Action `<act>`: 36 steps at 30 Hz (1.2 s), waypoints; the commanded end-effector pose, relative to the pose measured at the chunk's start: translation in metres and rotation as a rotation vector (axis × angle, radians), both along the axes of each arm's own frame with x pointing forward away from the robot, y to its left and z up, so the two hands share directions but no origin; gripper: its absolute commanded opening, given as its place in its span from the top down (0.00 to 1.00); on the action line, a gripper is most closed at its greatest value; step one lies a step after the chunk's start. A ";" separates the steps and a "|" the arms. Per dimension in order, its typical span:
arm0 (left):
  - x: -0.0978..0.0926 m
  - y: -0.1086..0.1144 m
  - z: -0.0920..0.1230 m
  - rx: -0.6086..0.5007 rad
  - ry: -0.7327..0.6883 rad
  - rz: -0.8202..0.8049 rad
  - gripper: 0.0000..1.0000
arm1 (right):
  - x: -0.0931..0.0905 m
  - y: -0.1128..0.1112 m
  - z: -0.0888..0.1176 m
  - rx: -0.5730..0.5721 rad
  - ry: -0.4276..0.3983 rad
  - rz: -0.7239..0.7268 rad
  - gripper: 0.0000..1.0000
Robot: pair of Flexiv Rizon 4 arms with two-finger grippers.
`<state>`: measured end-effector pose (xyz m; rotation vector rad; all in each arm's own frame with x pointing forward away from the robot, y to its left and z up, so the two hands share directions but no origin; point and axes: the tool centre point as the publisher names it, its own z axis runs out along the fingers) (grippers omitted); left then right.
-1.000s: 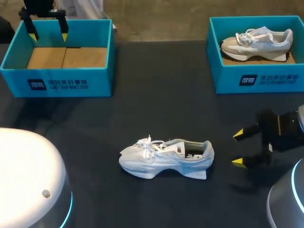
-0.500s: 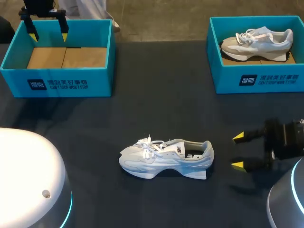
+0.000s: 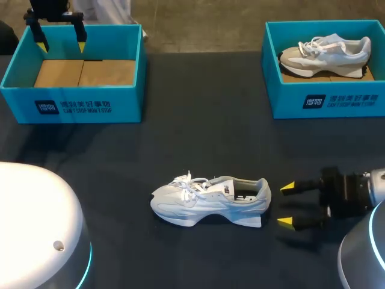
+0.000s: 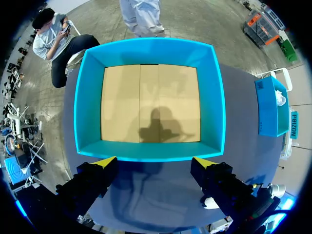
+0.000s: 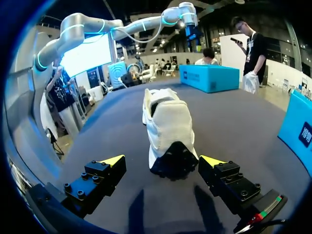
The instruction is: Take the shoe out of the shoebox, open the shoe tongue, remove and reinsert the insole, then place the shoe into the shoebox
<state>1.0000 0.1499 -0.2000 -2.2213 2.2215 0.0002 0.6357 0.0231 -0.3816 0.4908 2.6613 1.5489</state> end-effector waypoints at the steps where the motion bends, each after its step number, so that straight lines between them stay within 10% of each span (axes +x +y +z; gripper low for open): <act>1: 0.000 0.000 0.000 0.000 0.000 0.000 0.00 | 0.011 0.009 -0.010 0.012 -0.004 -0.004 0.00; 36: 0.000 0.000 0.000 0.000 0.000 0.000 0.00 | 0.017 0.040 -0.022 0.181 -0.108 -0.059 0.00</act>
